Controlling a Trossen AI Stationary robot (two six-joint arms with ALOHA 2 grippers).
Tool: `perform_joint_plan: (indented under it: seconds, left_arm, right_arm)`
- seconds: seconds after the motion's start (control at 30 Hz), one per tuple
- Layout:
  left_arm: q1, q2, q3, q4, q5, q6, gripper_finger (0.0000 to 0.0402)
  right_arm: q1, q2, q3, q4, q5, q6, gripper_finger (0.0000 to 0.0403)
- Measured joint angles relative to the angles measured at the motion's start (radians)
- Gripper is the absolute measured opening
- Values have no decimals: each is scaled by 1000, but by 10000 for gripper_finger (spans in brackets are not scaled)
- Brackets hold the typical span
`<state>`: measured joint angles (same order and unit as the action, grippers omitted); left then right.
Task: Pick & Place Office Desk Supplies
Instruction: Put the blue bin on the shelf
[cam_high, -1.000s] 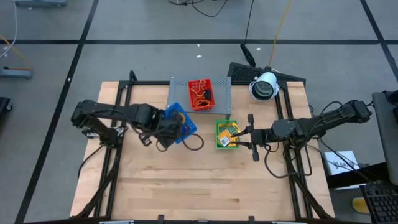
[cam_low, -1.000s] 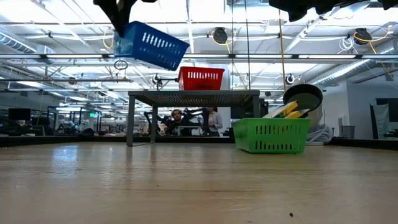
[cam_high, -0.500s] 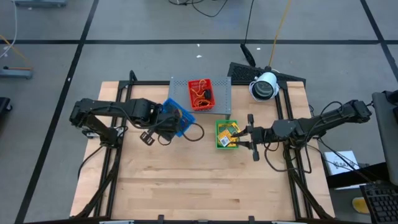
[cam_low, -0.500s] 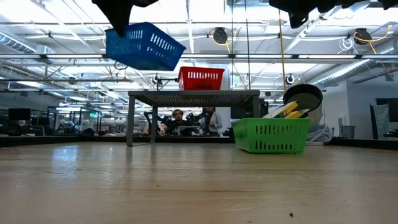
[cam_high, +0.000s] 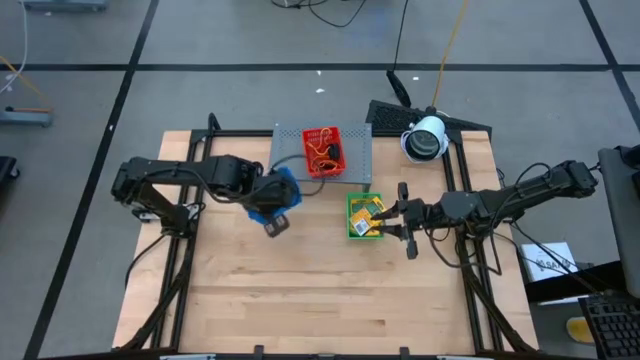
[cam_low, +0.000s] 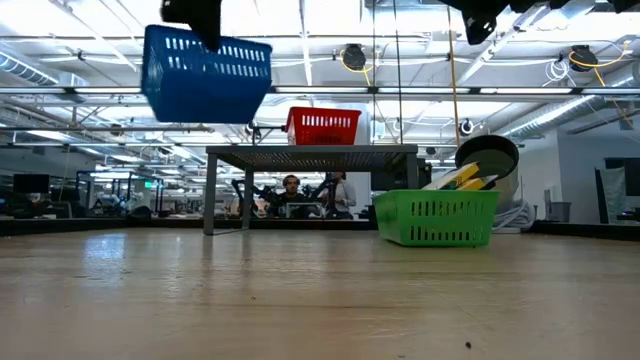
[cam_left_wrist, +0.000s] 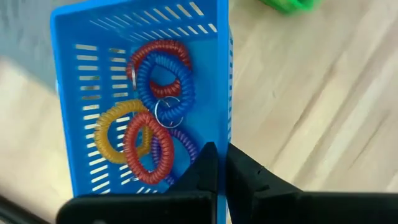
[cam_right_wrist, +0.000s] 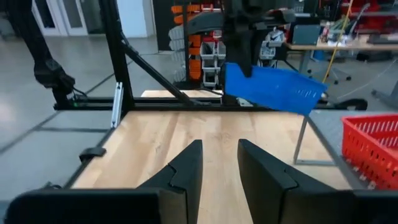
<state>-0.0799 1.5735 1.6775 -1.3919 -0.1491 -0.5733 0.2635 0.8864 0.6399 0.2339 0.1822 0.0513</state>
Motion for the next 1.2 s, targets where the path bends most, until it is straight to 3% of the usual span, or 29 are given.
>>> perform_joint_plan:
  seconds: [0.2,0.37,0.7,1.2]
  left_arm:
    - [57,0,0,0,33,-359,8]
    - [143,0,0,22,74,-485,8]
    - [324,3,0,225,70,-490,8]
    - [502,12,0,241,50,-359,8]
  right_arm:
    - [0,0,0,-25,0,114,91]
    - [0,0,0,-92,-4,171,91]
    - [0,0,0,-224,-4,173,91]
    - [0,0,0,-270,-2,169,91]
